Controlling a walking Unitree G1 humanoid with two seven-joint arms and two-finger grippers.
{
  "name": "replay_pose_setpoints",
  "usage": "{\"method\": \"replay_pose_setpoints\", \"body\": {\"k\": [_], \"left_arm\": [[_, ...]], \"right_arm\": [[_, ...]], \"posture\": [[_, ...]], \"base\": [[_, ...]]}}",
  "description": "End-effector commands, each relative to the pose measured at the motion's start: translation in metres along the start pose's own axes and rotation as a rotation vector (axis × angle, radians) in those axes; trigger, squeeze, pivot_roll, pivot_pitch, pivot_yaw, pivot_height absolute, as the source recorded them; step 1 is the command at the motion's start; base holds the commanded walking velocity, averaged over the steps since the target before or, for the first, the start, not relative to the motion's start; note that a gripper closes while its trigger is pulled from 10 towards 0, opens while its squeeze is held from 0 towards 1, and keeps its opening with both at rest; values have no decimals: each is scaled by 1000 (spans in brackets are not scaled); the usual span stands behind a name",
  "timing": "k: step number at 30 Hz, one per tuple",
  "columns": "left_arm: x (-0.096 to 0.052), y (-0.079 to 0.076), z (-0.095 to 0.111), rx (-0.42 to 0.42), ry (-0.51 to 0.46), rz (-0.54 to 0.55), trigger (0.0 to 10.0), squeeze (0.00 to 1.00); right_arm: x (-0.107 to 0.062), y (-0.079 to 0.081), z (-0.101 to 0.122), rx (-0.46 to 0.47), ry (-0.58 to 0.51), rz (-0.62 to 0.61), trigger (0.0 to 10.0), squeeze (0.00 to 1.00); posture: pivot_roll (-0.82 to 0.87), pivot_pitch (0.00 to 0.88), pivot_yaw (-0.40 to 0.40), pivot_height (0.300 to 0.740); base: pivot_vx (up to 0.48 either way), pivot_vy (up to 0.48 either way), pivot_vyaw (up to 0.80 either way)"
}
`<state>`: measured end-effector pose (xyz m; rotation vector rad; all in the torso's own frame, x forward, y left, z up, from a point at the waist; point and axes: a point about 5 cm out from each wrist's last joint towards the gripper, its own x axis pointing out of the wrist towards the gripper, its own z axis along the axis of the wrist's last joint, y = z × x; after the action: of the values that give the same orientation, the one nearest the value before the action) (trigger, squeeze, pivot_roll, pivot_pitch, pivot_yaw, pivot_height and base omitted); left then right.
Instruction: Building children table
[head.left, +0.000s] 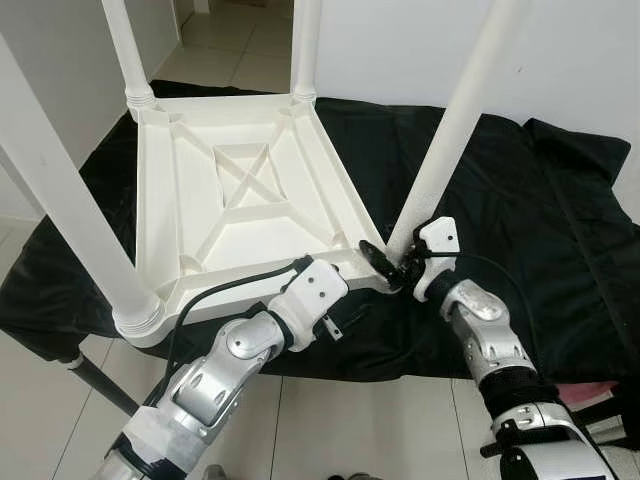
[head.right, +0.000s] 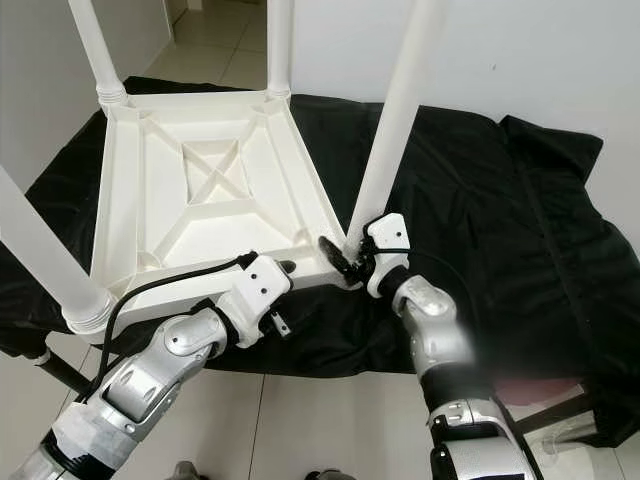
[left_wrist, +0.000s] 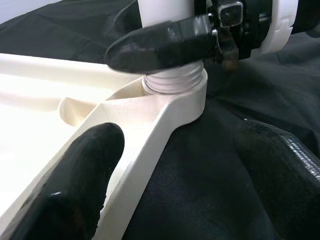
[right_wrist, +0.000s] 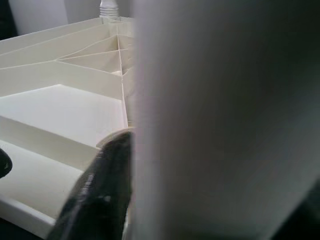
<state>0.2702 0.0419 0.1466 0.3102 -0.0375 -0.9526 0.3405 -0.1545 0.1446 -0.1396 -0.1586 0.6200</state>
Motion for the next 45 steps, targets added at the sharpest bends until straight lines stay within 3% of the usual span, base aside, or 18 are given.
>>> {"method": "replay_pose_setpoints", "body": {"k": [1,7,8,9,10,16,21,22,26,34,39,45], "left_arm": [[1,-8,2,6,-7,-117,10000,0],[1,-9,1,4,-6,-117,10000,0],[1,-9,1,3,-6,-118,10000,0],[1,-9,1,3,-6,-118,10000,0],[1,-10,0,3,-4,-120,10000,0],[2,-10,0,9,-5,-114,10000,0],[2,-9,0,6,-8,-103,10000,0],[2,-9,0,5,-8,-100,10000,0],[3,-10,-1,4,-7,-101,10000,0],[2,-11,0,0,-10,-103,10000,0],[3,-11,4,-12,-24,-104,10000,0],[4,-10,6,-11,-29,-104,10000,0]], "right_arm": [[-6,1,-9,6,33,18,0,0],[-13,-2,-15,17,38,4,0,0],[-14,-3,-15,30,36,-3,4275,0],[-14,-3,-15,30,36,-3,4275,0],[-16,-2,-14,49,28,-19,10000,0],[-15,0,-10,40,22,-78,10000,0],[-15,-2,-8,-14,54,-207,10000,0],[-16,0,-5,8,27,-269,10000,0],[-16,9,-1,46,-4,-332,10000,0],[-15,31,-1,48,-4,-469,10000,0],[-20,36,-8,94,61,-724,10000,0],[-19,40,-9,131,69,-770,10000,0]], "posture": [[24,80,-55,740],[21,79,-57,740],[18,77,-58,740],[18,77,-58,740],[17,75,-60,740],[17,73,-65,740],[21,69,-77,740],[20,69,-78,740],[18,69,-80,740],[18,76,-82,740],[31,81,-85,740],[30,79,-83,740]], "base": [[0,0,0],[0,0,0],[0,0,0],[0,0,0],[0,0,0],[0,0,0],[0,0,0],[0,0,0],[0,0,0],[0,0,0],[0,0,0],[0,0,0]]}}
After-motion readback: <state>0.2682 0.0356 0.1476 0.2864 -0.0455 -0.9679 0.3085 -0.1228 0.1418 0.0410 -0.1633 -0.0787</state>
